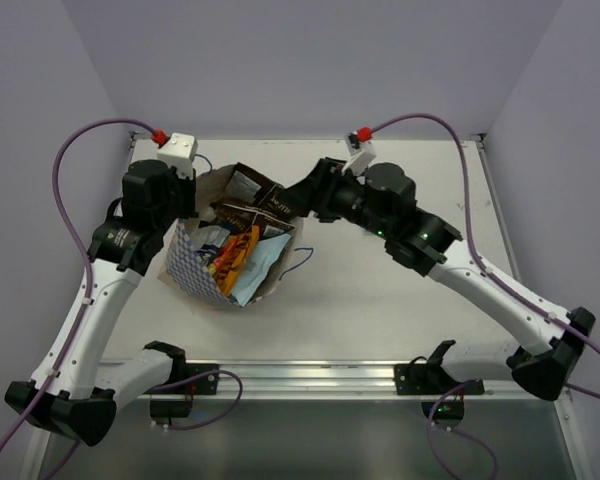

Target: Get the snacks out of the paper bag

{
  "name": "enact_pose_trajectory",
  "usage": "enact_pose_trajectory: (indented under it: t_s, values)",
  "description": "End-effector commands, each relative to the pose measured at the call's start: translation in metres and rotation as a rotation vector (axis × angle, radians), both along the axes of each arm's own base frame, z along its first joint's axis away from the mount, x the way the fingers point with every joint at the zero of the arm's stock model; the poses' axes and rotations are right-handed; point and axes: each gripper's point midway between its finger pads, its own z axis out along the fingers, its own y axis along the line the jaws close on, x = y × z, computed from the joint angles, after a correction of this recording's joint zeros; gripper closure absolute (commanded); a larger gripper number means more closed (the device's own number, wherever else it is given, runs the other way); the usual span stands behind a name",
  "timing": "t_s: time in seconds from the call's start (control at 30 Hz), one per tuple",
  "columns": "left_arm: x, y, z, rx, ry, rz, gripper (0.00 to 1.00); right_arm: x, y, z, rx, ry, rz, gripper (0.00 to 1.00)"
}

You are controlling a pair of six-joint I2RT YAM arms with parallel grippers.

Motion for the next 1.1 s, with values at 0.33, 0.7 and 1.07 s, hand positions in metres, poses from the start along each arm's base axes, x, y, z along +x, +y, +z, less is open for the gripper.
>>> enact_pose_trajectory:
  t_s: [0.33,0.7,1.07]
  values:
    - [-0.008,-0.009,0.055,-0.084,-0.154,-0.04,1.0,-0.05,0.168,-0.061,-0.076,0.288,0.208,0.35]
    - [-0.014,-0.014,0.053,-0.104,-0.151,-0.072,1.0,-0.037,0.176,-0.164,-0.234,0.488,0.047,0.34]
    - [-0.014,-0.019,0.047,-0.115,-0.137,-0.096,1.0,-0.011,0.204,-0.173,-0.201,0.443,0.014,0.61]
